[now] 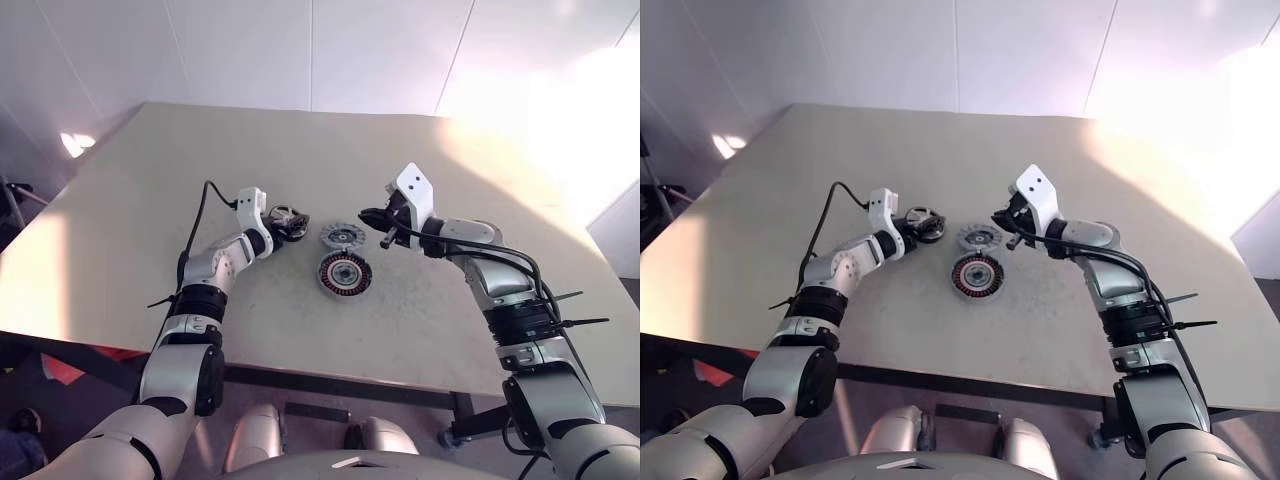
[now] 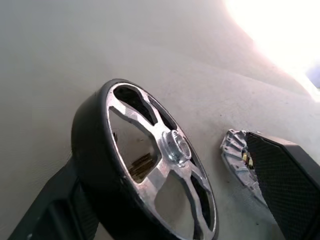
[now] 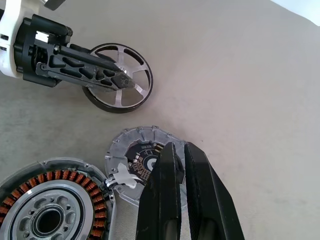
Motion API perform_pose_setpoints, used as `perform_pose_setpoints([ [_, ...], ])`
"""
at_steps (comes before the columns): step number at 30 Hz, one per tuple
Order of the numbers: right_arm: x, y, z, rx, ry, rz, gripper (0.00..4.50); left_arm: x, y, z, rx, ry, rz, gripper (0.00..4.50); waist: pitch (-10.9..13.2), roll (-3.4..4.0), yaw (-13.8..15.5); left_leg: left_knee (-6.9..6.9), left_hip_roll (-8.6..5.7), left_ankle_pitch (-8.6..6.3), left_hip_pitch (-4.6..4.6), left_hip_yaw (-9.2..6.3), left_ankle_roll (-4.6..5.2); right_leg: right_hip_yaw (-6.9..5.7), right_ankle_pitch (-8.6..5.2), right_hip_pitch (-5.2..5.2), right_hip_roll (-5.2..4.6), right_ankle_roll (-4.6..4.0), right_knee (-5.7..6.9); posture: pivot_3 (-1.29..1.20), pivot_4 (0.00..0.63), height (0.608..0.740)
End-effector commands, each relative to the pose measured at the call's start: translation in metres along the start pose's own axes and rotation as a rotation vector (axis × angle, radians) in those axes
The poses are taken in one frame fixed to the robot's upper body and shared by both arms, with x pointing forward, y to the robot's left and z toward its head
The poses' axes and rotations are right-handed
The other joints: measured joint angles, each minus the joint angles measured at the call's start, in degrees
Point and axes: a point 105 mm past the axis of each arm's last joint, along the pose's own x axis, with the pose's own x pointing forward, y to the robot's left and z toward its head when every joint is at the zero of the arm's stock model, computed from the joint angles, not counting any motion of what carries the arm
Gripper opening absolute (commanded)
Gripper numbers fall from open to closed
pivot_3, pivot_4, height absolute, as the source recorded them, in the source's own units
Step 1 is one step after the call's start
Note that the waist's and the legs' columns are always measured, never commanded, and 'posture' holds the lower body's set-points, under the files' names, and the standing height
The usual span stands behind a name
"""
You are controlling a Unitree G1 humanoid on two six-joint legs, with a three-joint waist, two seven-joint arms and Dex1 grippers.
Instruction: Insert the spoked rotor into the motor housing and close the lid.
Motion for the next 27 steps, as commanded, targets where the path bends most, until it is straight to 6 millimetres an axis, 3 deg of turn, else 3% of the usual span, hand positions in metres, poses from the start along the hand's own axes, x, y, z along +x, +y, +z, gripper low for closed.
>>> perform_pose_setpoints([
  [1,-0.005,-0.009,0.018,-0.028,-0.065,-0.037,0.21,-0.001,-0.006,0.009,0.007,-0.028,-0.033,3.15,0.0,0.00,0.1,0.00,0.00,0.00,0.01,0.00,0.00,0.00,0.00,0.01,0.00,0.00,0.00,0.00,0.000,0.740],
  [6,-0.004,-0.010,0.018,-0.031,-0.064,-0.040,0.21,-0.005,-0.001,0.010,-0.038,-0.040,-0.024,1.47,0.0,0.00,0.1,0.01,0.00,-0.01,0.01,0.00,-0.01,0.00,0.00,0.03,0.00,0.00,0.00,0.00,0.000,0.740],
  [18,0.000,-0.018,0.019,-0.040,-0.066,-0.071,0.21,-0.031,0.014,0.016,-0.237,-0.121,-0.016,1.33,0.0,0.00,-0.2,0.01,0.00,-0.05,0.03,0.00,-0.08,-0.01,0.00,0.03,0.00,0.00,0.01,0.00,0.000,0.740],
  [27,-0.002,-0.036,0.013,-0.066,-0.033,-0.149,0.21,-0.056,-0.028,0.030,-0.516,-0.121,-0.378,1.33,0.0,0.00,0.0,0.01,0.00,-0.10,-0.01,0.01,-0.14,0.00,0.00,0.02,-0.01,-0.01,-0.02,0.00,0.000,0.740],
])
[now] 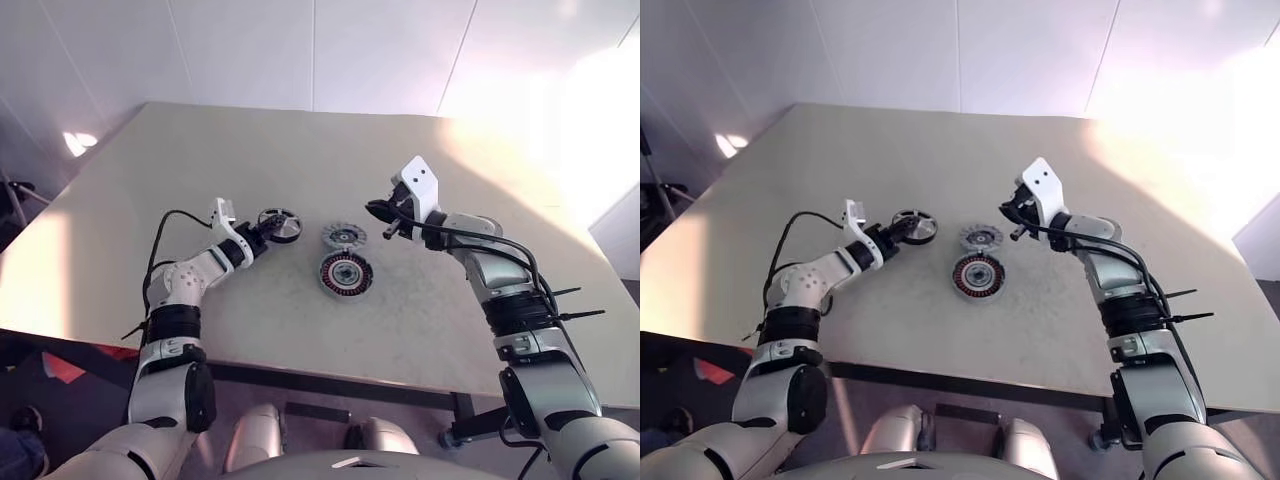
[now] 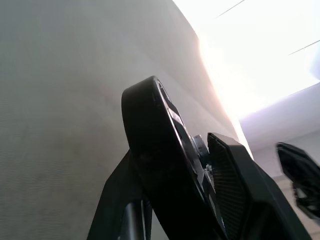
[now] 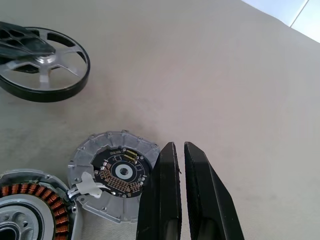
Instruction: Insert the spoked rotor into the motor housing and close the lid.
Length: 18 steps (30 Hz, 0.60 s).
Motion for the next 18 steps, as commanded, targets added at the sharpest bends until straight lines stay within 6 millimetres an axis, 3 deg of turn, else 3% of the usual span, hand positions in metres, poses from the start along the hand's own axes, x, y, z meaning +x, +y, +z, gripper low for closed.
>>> perform_pose_setpoints([
  [1,-0.004,-0.017,0.017,-0.057,-0.035,-0.064,0.21,-0.004,-0.035,0.007,-0.059,0.005,-0.188,1.33,0.0,-0.01,0.0,0.00,0.00,0.00,0.00,0.00,-0.01,0.00,0.00,0.00,0.00,0.00,0.00,0.00,0.000,0.740],
  [5,-0.009,-0.040,0.008,-0.063,0.017,-0.166,0.21,-0.004,-0.058,-0.009,-0.187,0.115,-0.325,1.33,0.0,0.00,0.0,0.01,-0.01,0.00,0.02,0.00,-0.02,0.00,0.00,0.01,0.00,0.00,0.01,0.00,0.000,0.740],
  [12,-0.025,-0.093,-0.004,-0.010,0.106,-0.462,0.21,0.015,-0.054,-0.042,-0.158,0.267,-0.275,1.33,0.2,0.11,-0.1,0.00,-0.01,0.01,0.04,0.00,-0.02,0.00,0.00,0.02,0.01,0.00,0.00,0.00,0.000,0.740],
  [18,-0.032,-0.104,-0.007,0.000,0.114,-0.526,0.21,0.035,-0.066,-0.063,-0.155,0.368,-0.324,1.33,0.2,0.11,0.0,0.01,-0.03,0.10,-0.04,0.00,0.15,0.00,0.00,-0.01,0.00,0.01,-0.10,0.00,0.000,0.740],
])
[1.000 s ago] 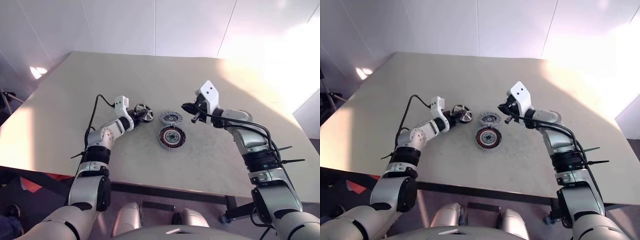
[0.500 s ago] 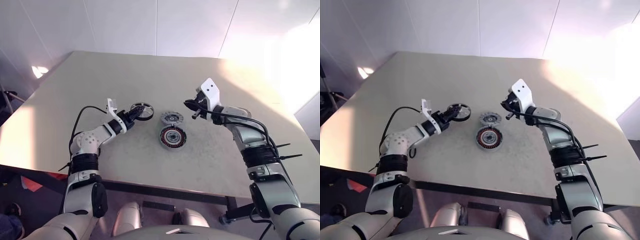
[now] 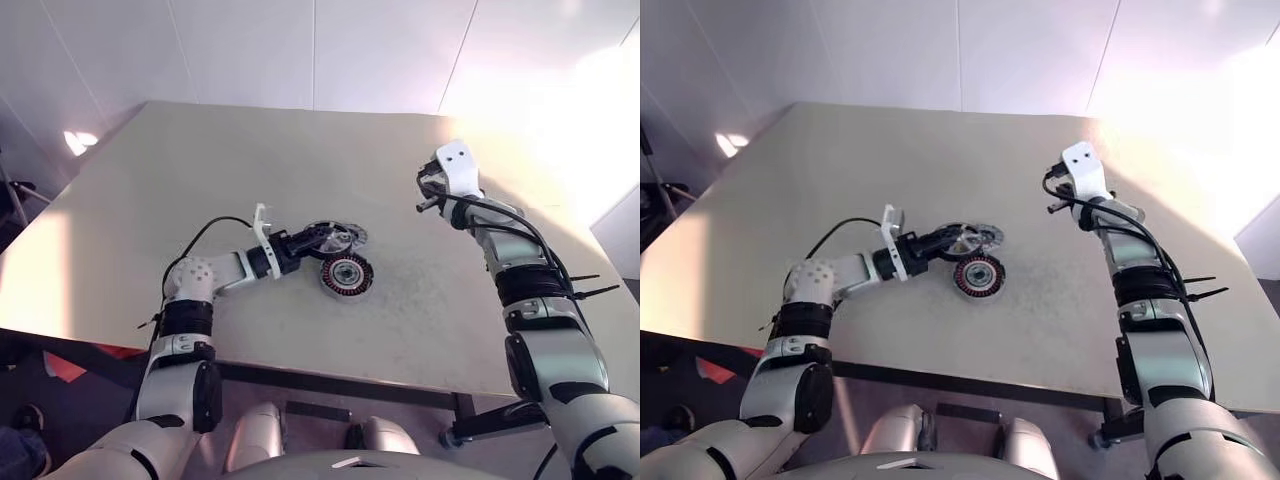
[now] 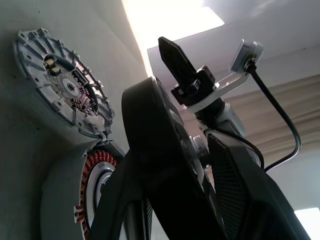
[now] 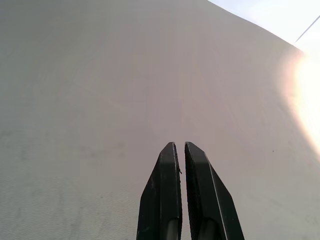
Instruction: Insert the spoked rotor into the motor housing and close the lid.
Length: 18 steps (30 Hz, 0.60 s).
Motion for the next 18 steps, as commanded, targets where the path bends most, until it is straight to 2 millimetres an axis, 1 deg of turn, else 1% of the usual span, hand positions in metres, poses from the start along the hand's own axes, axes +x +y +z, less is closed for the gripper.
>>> perform_pose_setpoints([
  [1,-0.003,-0.011,0.019,-0.015,-0.063,-0.039,0.21,0.016,-0.015,0.001,0.035,0.038,-0.068,1.33,0.0,0.02,-0.1,0.00,0.00,0.00,-0.04,0.00,0.01,0.00,0.00,-0.04,0.00,0.00,-0.01,0.00,0.000,0.740],
  [5,-0.005,-0.009,0.016,-0.012,-0.064,-0.039,0.21,0.030,-0.012,-0.009,0.021,0.086,-0.070,1.33,0.0,0.03,-0.1,0.00,0.01,-0.02,-0.14,0.00,0.07,0.00,0.00,-0.18,0.00,0.00,0.02,0.00,0.000,0.740],
  [10,-0.008,-0.011,0.014,-0.008,-0.065,-0.046,0.21,0.035,-0.005,-0.017,0.035,0.139,-0.044,1.33,0.0,0.05,-0.1,0.01,0.00,-0.03,-0.13,0.00,0.09,0.00,0.00,-0.17,0.00,0.00,0.02,0.00,0.000,0.740],
  [18,-0.009,-0.012,0.013,-0.006,-0.064,-0.051,0.21,0.032,-0.003,-0.010,0.068,0.110,-0.040,1.33,0.0,0.05,0.0,0.01,0.01,-0.03,-0.12,0.00,0.09,0.00,0.00,-0.15,-0.01,0.00,0.03,0.00,0.000,0.740],
])
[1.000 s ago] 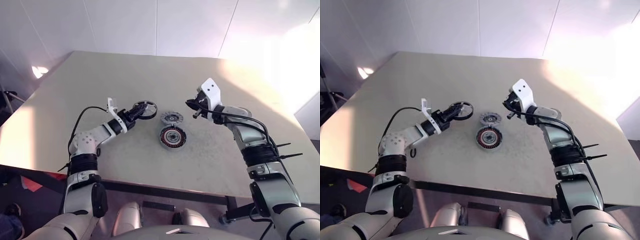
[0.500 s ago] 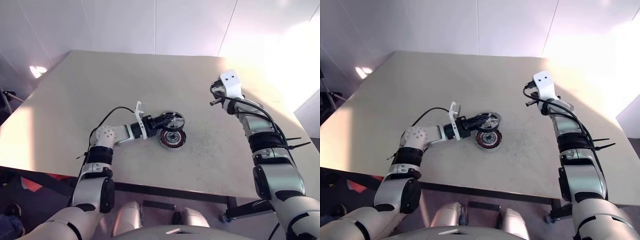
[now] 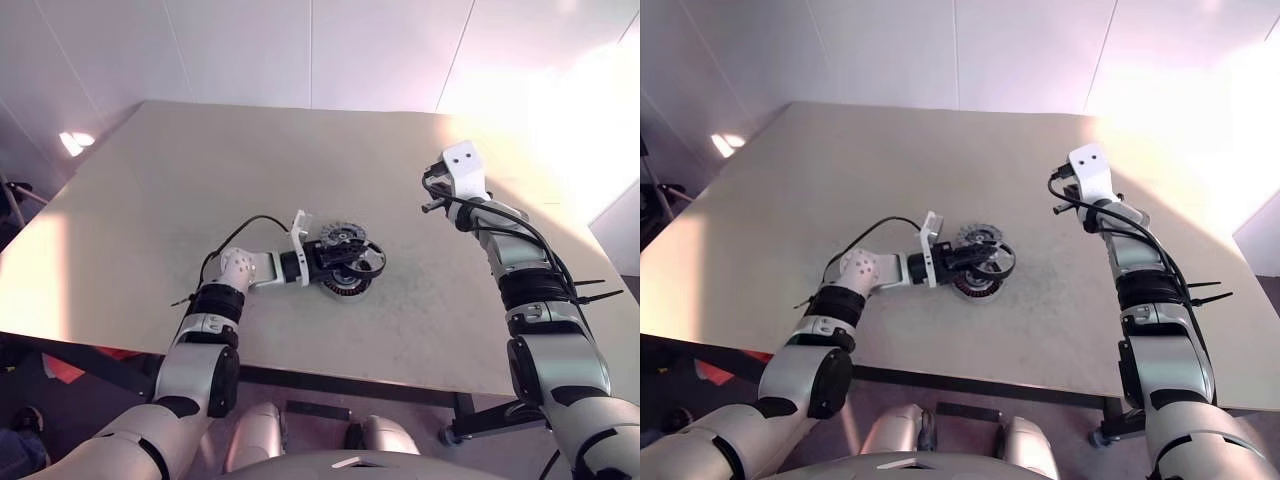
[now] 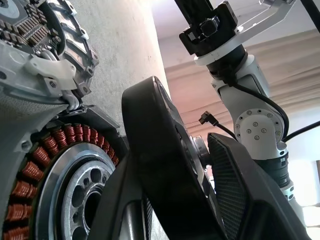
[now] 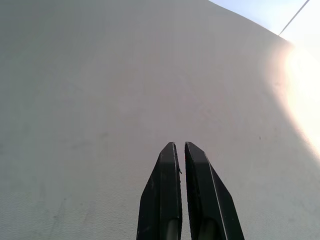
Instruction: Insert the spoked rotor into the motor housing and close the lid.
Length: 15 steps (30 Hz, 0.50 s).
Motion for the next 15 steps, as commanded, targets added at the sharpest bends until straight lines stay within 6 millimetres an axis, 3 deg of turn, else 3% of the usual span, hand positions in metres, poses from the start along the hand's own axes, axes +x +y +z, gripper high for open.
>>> perform_pose_setpoints([
  [1,-0.004,-0.010,0.018,-0.007,-0.060,-0.031,0.21,0.000,-0.013,0.013,0.057,-0.031,-0.043,1.33,0.0,0.00,0.0,0.00,0.00,0.00,0.00,0.00,0.00,0.00,0.00,0.00,0.00,0.00,0.00,0.00,0.000,0.740],
  [4,-0.003,-0.009,0.020,-0.007,-0.063,-0.027,0.21,-0.002,-0.011,0.013,0.078,-0.028,-0.034,1.33,0.0,0.00,0.0,0.00,0.00,0.00,0.00,0.00,0.00,0.00,0.00,0.00,0.00,0.00,0.00,0.00,0.000,0.740],
  [5,-0.002,-0.008,0.020,-0.006,-0.065,-0.026,0.21,-0.002,-0.011,0.013,0.085,-0.025,-0.030,2.05,0.0,0.00,0.0,0.00,0.00,0.00,0.00,0.00,0.00,0.00,0.00,0.00,0.00,0.00,0.00,0.00,0.000,0.740],
  [10,-0.001,-0.005,0.024,-0.005,-0.083,-0.012,0.21,-0.006,-0.013,0.018,0.089,-0.029,-0.029,3.51,0.0,0.01,0.0,0.00,0.00,0.00,0.03,0.00,0.00,0.00,0.00,0.03,0.00,0.00,0.01,0.00,0.000,0.740],
  [15,-0.001,-0.002,0.024,-0.005,-0.086,0.001,0.21,-0.013,-0.019,0.028,0.123,-0.052,-0.036,3.51,0.0,0.01,0.0,0.00,0.00,0.01,0.05,0.00,-0.01,0.00,0.00,0.04,0.00,0.00,0.03,0.00,0.000,0.740],
])
